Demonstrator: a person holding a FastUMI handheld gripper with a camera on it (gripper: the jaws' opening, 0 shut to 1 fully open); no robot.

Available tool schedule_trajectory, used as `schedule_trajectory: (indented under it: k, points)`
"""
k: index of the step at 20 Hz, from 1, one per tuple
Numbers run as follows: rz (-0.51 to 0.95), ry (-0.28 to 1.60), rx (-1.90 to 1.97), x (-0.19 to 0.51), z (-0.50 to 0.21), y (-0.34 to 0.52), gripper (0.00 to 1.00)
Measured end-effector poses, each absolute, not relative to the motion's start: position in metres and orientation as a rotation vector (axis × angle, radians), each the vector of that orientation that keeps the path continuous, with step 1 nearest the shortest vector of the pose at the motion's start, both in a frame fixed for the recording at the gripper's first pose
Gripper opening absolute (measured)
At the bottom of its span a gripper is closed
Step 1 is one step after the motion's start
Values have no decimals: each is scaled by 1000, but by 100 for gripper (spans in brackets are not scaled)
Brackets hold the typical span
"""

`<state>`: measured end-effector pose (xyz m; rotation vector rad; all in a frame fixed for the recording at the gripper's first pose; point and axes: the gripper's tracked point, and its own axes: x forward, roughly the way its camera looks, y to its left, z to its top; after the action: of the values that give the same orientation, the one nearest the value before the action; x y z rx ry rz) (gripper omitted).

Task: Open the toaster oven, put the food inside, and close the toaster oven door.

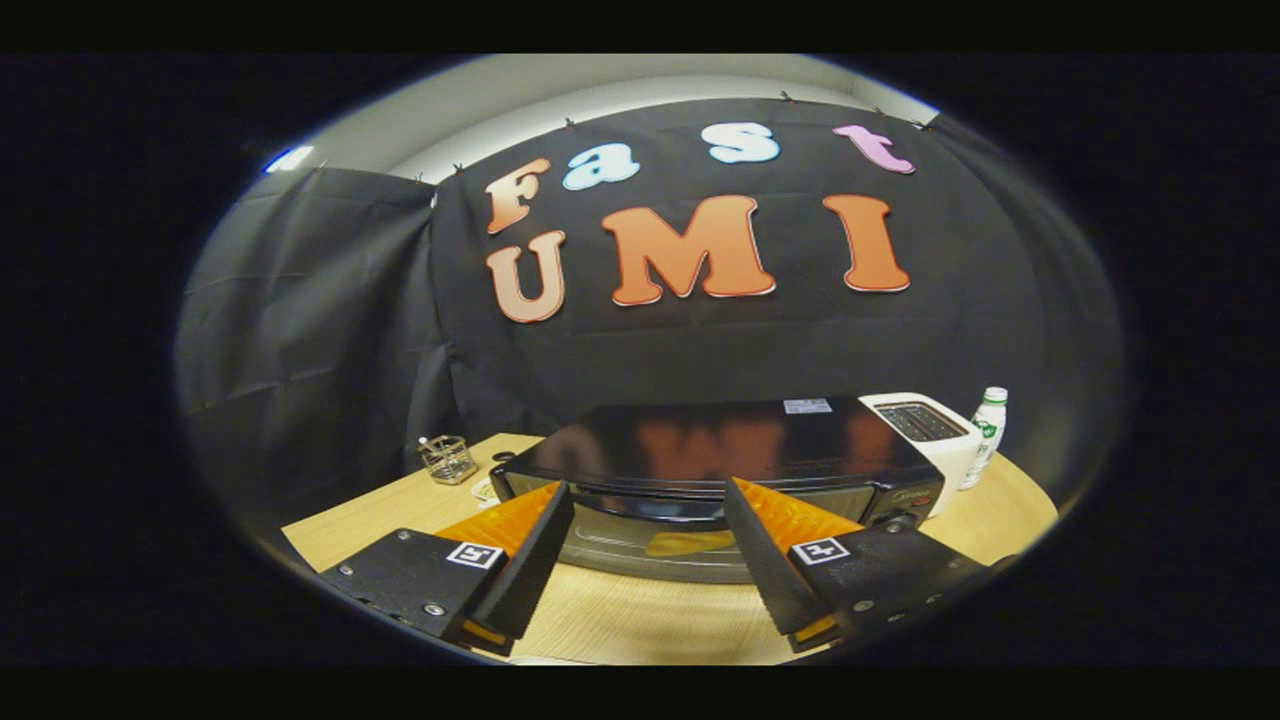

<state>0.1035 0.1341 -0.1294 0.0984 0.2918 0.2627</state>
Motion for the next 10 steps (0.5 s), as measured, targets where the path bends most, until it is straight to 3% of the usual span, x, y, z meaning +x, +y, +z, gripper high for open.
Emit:
schedule_trajectory:
  k: [10]
  points:
    - [247,49,-7,27,-46,105,93]
